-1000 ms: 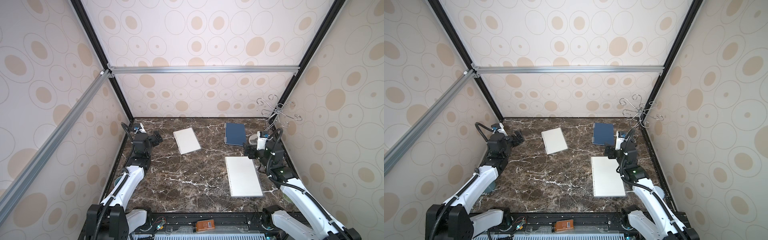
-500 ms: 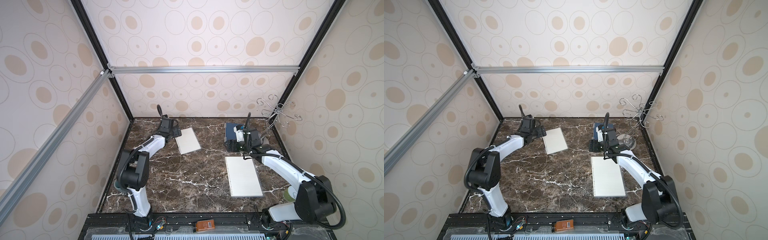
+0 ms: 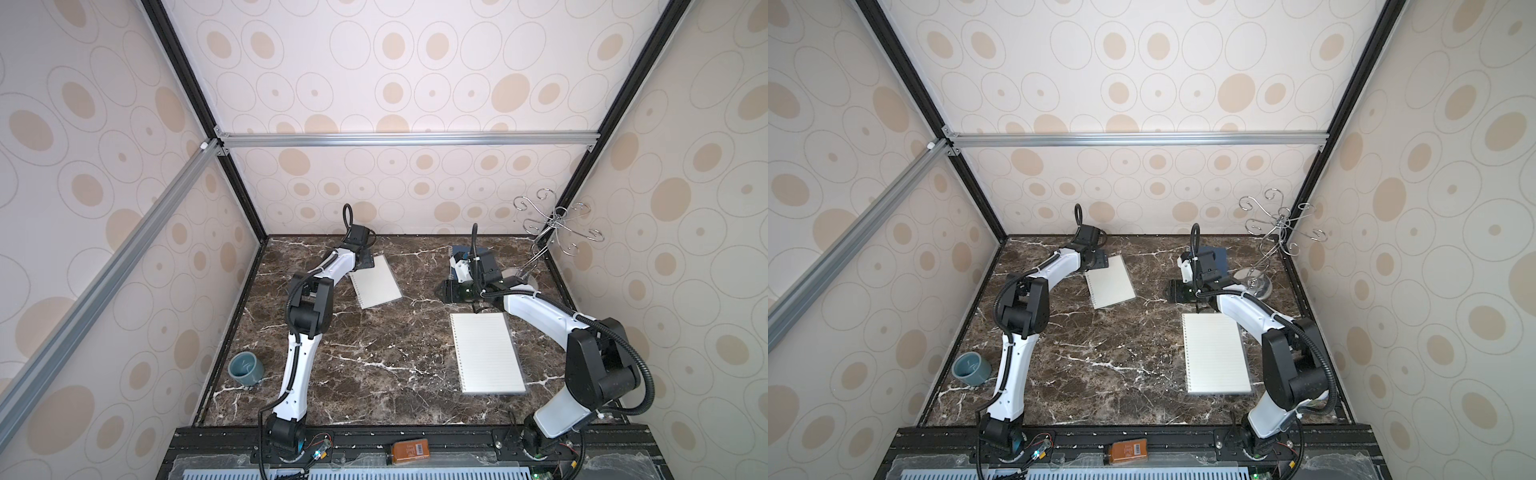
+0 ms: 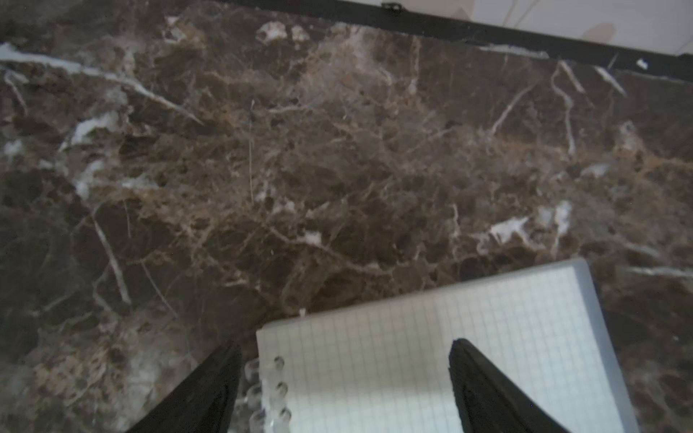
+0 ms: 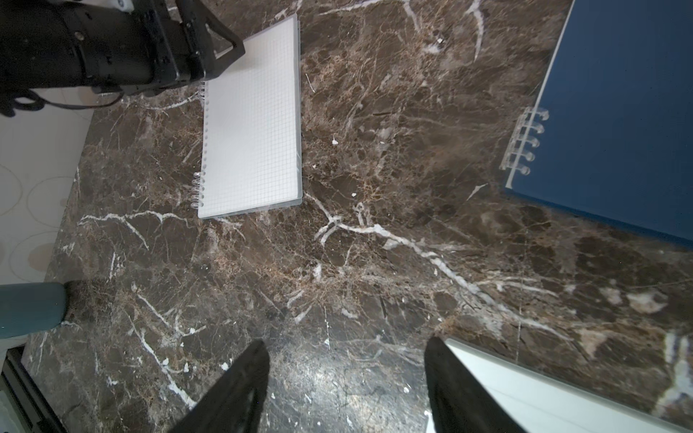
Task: Tear off pages from different notebooks
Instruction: Move the notebook to the center of the board.
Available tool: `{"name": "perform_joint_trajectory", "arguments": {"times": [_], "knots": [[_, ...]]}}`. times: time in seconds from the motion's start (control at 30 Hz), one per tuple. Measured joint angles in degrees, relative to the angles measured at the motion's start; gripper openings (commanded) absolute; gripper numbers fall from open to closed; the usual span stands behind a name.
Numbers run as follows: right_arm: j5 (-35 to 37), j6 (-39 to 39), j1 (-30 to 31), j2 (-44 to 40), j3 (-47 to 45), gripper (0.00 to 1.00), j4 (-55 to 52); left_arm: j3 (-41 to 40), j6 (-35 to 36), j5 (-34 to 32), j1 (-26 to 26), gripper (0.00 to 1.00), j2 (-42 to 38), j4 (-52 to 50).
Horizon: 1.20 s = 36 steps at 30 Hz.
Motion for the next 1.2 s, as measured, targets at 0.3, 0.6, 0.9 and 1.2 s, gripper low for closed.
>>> {"name": "perform_joint_trajectory", "arguments": {"times": [0.3, 0.6, 0.9, 1.2], "knots": [[-0.11, 0.52, 0.15, -0.15, -3.93, 0.68, -0.13, 16.31, 1.38, 0.63, 0.04, 0.85, 9.86, -5.09], [2.27, -0.04, 0.15, -0.24, -3.72, 0.68, -2.8, 15.39, 4.68, 9.6, -1.2, 0.81, 9.79, -2.64], [3.58, -0.04, 0.15, -0.24, -0.87, 0.68, -4.72, -9.62, 5.51, 14.16, -6.32, 0.77, -4.81, 3.48], [-0.26, 1.86, 0.2, 0.37, -1.84, 0.66, -2.99, -43.56, 1.16, 19.12, -9.88, 0.83, -28.24, 13.84]]}}
